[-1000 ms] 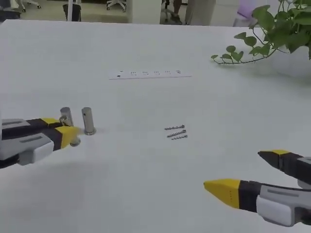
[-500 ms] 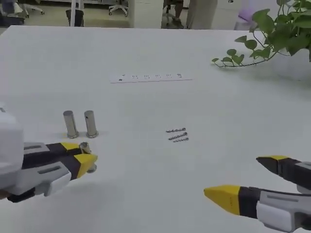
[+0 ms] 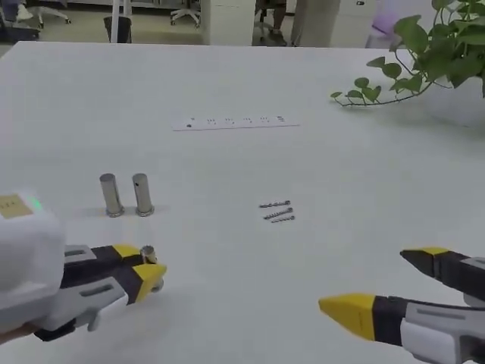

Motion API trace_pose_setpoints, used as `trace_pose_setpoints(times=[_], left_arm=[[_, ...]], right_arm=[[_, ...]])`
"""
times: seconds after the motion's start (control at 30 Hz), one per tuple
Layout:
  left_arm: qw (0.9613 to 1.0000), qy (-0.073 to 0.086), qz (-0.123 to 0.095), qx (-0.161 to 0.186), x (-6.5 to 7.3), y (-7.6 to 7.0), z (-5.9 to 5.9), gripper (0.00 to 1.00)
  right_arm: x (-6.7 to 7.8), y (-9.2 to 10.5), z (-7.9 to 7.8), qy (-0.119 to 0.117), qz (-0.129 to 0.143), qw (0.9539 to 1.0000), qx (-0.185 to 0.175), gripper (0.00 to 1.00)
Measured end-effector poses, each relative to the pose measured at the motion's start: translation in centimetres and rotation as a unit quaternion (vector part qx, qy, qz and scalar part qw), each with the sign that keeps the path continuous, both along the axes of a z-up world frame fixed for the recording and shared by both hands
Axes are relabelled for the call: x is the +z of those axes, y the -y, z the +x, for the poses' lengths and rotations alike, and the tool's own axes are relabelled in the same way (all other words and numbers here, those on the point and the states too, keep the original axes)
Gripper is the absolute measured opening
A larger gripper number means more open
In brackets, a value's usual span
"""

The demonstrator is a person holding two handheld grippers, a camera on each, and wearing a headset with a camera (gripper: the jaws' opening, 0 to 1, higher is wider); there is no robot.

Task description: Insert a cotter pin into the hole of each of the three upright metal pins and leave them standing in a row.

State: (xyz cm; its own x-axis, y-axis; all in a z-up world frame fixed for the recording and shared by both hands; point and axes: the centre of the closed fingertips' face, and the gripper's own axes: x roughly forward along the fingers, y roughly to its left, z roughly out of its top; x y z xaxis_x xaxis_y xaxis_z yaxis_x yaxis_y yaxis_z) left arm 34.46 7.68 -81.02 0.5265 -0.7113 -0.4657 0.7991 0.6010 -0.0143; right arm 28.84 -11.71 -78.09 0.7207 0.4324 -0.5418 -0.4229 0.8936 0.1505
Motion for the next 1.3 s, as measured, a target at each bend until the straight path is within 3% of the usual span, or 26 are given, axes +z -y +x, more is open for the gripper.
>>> trace_pose_setpoints(times=[0.07,0.47,0.53,0.8,1.1,1.2,1.3], left_arm=[[1.0000,0.004,0.005,-0.004,-0.3,0.0,-0.1,0.07],[0.9998,-0.007,0.017,0.004,-2.2,0.1,-0.5,0.07],[0.9998,-0.011,0.013,0.012,-2.3,0.1,-0.5,0.07],[0.9999,0.001,0.009,0.012,-2.2,0.2,-0.4,0.07],[0.9999,0.002,0.001,0.016,-2.1,0.2,-0.6,0.08],[0.9998,0.013,0.002,0.012,-1.8,0.1,-0.5,0.16],[0.9996,0.019,0.017,0.009,-1.9,-0.2,-0.5,0.22]], right_arm=[[0.0,0.0,0.0,-0.001,0.000,1.0000,0.000,0.88],[-0.3,-0.1,0.0,-0.007,0.001,1.0000,0.004,0.87],[-0.3,-0.2,0.0,-0.008,0.000,1.0000,0.005,0.87],[-0.3,-0.2,0.0,-0.011,0.002,0.9999,0.002,0.88],[-0.5,-0.1,-0.2,-0.013,0.004,0.9999,0.002,0.88],[-0.5,-0.2,-0.2,-0.013,0.005,0.9999,0.003,0.88],[-0.4,-0.4,-0.2,-0.013,0.008,0.9999,0.007,0.88]])
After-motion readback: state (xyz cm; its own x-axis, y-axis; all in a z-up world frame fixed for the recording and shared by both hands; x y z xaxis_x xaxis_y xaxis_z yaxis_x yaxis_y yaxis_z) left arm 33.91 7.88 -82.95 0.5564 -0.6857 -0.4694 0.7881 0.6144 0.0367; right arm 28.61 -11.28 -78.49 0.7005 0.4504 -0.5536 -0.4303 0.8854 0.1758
